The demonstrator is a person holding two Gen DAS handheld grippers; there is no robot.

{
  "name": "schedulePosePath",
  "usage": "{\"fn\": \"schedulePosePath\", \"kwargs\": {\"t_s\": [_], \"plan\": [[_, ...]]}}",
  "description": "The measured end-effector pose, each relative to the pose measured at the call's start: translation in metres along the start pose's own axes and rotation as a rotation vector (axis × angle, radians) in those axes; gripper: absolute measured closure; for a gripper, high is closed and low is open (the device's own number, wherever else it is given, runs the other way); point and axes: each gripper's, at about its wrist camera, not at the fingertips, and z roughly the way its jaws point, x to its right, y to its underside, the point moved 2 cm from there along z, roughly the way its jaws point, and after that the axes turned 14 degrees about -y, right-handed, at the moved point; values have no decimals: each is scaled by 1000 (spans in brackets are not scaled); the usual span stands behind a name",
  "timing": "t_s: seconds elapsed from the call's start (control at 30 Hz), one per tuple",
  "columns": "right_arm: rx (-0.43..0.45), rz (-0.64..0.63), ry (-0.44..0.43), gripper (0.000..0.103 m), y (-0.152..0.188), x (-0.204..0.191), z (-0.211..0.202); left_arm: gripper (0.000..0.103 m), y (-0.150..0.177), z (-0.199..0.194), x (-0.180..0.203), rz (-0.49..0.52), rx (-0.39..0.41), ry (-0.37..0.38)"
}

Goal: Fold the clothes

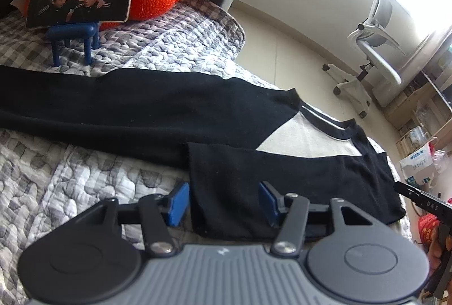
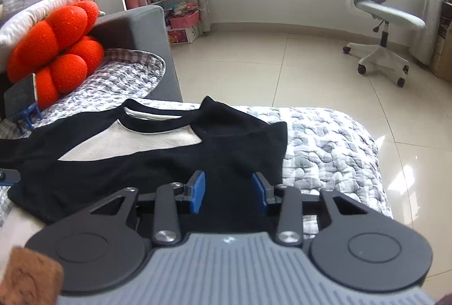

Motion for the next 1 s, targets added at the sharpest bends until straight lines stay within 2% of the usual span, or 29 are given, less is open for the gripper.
{"fn": "schedulePosePath", "kwargs": {"t_s": [0.13,0.2,0.27,0.33,0.37,0.4,0.57,1.0], "plan": [[6,27,14,62,0,7,1,40,-4,6,1,18,7,-46],[27,57,11,62,-2,12,0,44,-3,13,4,21,-8,-34],[46,91,19,62,-5,20,-1,66,-1,18,8,33,-19,-44],[46,113,30,62,-4,26,-1,73,0,18,10,39,-14,-54],[46,124,35,62,-4,29,-1,83,0,18,9,34,-16,-47],[45,135,40,62,-4,31,-1,86,0,17,9,26,-17,-38],[47,139,56,62,-3,35,-2,91,1,9,13,32,8,-30],[40,122,53,62,-2,31,2,91,2,9,16,51,12,-18]]}}
